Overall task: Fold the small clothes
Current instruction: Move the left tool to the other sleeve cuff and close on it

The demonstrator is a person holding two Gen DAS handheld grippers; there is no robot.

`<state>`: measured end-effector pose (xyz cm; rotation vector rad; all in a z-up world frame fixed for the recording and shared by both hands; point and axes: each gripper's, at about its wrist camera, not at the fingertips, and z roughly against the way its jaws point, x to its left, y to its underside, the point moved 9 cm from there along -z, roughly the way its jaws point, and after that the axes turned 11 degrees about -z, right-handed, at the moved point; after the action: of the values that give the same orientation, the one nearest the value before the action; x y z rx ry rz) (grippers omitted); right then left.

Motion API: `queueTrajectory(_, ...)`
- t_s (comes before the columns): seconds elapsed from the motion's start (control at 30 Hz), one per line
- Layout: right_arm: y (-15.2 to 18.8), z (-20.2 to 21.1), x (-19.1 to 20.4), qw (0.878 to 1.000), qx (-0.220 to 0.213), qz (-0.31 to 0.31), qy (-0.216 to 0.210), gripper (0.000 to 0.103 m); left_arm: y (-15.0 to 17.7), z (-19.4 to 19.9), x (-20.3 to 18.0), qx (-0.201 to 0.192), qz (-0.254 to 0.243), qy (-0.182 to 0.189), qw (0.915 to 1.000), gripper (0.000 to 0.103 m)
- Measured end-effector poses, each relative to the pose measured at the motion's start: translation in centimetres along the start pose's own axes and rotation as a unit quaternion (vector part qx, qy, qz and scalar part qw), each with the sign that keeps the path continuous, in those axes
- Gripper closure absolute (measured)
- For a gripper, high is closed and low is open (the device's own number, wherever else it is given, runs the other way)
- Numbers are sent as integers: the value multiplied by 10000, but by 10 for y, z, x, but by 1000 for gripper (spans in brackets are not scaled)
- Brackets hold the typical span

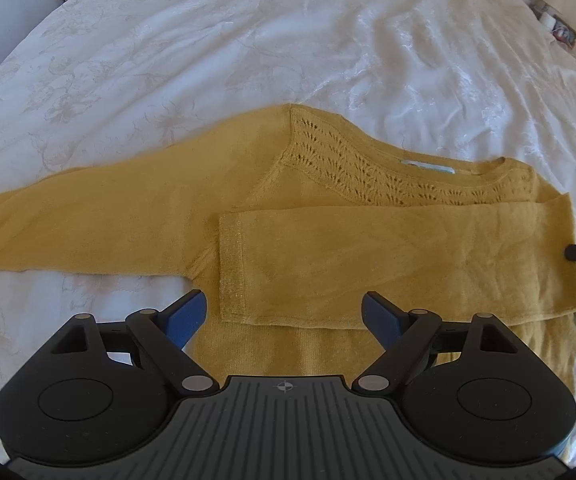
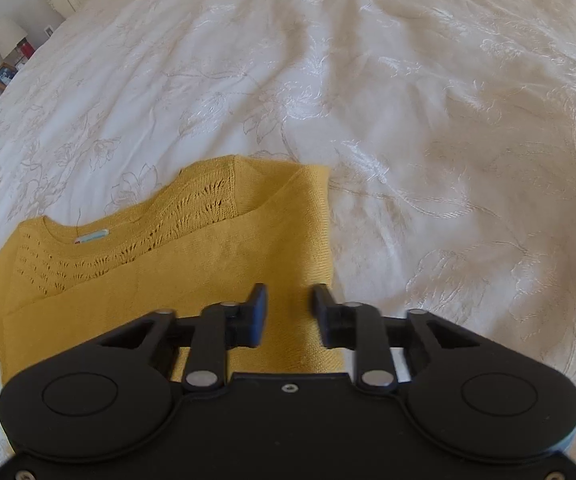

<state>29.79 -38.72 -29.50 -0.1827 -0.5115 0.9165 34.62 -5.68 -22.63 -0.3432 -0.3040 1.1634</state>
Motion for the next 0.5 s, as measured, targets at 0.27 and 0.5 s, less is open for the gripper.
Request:
queueTrajectory(0.27,1,-10,-33,9987,109,-173,462,89,7,-8,10,-4,211,150,9997,19)
queueTrajectory(0.5,-4,30,-10,9978,-572,12,344,40,17,3,43,-281,418,340,9982,19)
